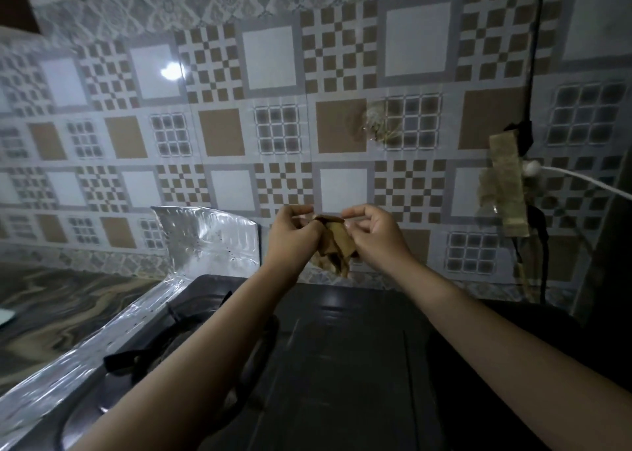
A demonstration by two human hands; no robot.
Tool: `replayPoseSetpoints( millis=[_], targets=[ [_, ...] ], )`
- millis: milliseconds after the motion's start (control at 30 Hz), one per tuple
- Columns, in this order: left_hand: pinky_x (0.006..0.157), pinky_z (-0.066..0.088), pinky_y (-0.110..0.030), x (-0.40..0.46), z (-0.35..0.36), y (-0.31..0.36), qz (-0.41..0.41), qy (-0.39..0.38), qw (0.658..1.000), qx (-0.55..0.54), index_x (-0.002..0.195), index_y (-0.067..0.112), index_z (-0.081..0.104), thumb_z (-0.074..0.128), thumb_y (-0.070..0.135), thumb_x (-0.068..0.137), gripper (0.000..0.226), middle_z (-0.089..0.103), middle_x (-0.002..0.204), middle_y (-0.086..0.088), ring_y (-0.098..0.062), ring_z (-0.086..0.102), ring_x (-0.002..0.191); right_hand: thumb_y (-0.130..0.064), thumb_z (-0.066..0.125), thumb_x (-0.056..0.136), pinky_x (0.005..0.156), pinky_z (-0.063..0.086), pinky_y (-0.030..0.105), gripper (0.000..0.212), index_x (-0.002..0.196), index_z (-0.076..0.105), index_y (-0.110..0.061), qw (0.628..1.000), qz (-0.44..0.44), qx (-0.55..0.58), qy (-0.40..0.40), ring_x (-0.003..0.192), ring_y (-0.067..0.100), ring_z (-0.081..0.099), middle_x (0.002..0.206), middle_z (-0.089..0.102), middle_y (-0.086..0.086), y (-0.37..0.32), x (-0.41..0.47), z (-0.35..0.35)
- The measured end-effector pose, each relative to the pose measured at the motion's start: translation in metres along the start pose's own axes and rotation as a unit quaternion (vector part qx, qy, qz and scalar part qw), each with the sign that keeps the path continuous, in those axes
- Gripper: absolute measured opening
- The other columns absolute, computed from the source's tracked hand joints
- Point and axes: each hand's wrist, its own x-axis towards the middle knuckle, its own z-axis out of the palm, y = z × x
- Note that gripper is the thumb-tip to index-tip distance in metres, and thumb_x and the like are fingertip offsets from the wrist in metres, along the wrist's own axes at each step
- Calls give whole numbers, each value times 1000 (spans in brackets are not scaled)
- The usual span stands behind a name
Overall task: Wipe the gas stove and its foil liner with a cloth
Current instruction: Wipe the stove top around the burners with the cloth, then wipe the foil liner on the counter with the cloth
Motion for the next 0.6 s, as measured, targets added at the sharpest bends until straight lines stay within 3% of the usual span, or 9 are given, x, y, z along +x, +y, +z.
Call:
replayPoseSetpoints(
  millis=[100,200,300,433,533,600],
  targets=[
    [64,54,-29,6,-30,1,-34,45,998,-33,115,10,53,51,2,90,27,61,102,-14,-21,63,85,-18,51,96,70,57,25,14,105,61,-16,998,8,45,-43,91,19,65,99,67,8,-11,5,31],
    [72,58,-35,12,-73,5,-59,90,992,-72,110,7,55,50,-1,89,23,62,95,-14,-22,63,78,-26,59,91,71,58,25,12,98,63,-18,982,-5,129,-134,86,17,66,91,67,3,-27,3,62],
    [66,58,-31,13,-112,13,-71,106,988,-83,109,4,56,51,-2,89,21,62,89,-13,-20,62,66,-14,75,78,78,58,30,26,100,62,-15,970,-29,129,-202,87,17,68,95,70,4,-38,2,95],
    [68,57,-32,14,-163,15,-75,82,988,-104,86,8,58,48,1,95,16,65,70,-7,-18,66,58,5,65,82,72,58,21,30,89,61,-25,976,-22,129,-172,82,11,65,88,67,-3,-51,4,152],
    [79,55,-37,18,-202,11,-67,74,990,-99,82,6,60,44,-1,96,22,63,75,-10,-20,68,66,5,55,87,78,56,35,28,85,62,-22,978,31,135,-157,81,16,63,81,64,-3,-62,9,197],
    [69,57,-30,19,-228,6,-62,80,993,-62,89,7,59,45,-2,95,17,63,84,-13,-20,65,72,5,53,88,84,55,42,27,86,61,-20,969,96,156,-165,87,22,63,86,65,2,-66,14,226]
  ],
)
